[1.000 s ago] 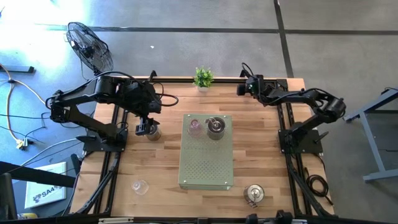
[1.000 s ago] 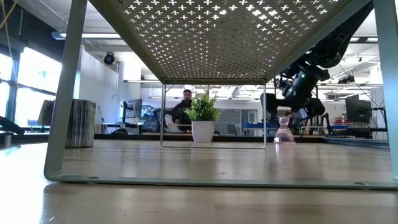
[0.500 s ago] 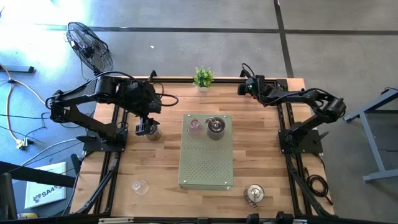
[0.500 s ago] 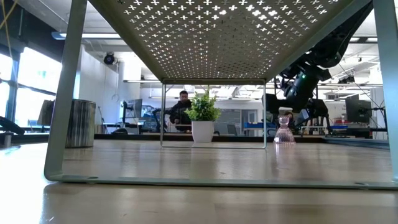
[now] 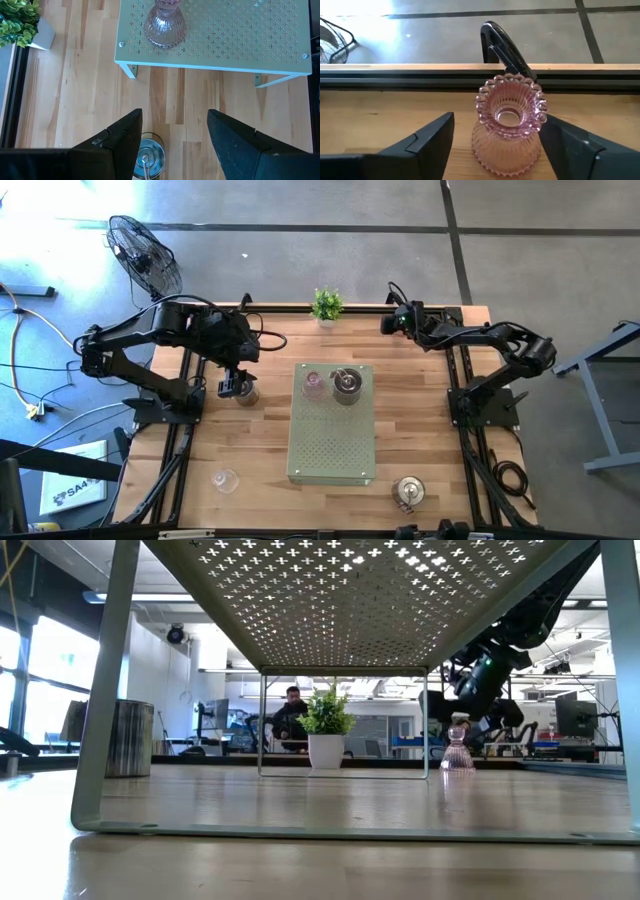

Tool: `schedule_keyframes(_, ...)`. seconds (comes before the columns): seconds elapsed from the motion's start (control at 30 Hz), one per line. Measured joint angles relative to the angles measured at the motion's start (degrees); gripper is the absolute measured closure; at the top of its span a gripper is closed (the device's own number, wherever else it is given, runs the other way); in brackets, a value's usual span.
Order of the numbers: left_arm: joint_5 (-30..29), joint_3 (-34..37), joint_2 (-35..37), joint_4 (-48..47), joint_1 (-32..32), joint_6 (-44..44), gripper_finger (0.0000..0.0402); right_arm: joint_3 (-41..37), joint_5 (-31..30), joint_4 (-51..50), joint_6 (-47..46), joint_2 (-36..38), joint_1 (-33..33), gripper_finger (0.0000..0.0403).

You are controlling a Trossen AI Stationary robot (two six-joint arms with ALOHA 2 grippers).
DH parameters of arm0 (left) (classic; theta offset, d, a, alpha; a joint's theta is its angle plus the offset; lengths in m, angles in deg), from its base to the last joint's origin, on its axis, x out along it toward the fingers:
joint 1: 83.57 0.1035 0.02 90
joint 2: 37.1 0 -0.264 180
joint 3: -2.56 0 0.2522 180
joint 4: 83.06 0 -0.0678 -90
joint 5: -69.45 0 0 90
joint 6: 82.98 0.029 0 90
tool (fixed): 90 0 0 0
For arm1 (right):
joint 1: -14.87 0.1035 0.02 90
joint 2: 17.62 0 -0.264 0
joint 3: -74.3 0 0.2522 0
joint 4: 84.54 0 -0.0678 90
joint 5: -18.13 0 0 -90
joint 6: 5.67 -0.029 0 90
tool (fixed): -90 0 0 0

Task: Pick & Place candle stick holders
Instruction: Put the pink transparent candle holder on the shelf

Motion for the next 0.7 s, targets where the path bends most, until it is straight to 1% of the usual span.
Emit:
schedule_keyframes(0.2,0.00,0.00,0.01,0.00,-0.02,0.00,0.0181,-0.02,1.56,0.41,2.55,0.01,0.00,0.0178)
schedule_keyframes(0.33,0.00,0.00,0.00,0.00,0.00,0.01,0.0181,-0.02,2.11,0.27,2.34,0.01,0.00,0.0218)
schedule_keyframes(0.5,0.01,0.00,0.00,0.00,0.00,0.01,0.0181,-0.02,3.61,0.27,3.72,0.01,0.00,0.0281)
schedule_keyframes(0.7,0.00,0.00,0.00,0.00,0.00,0.00,0.0181,-0.04,5.87,0.82,6.42,0.01,0.00,0.0369)
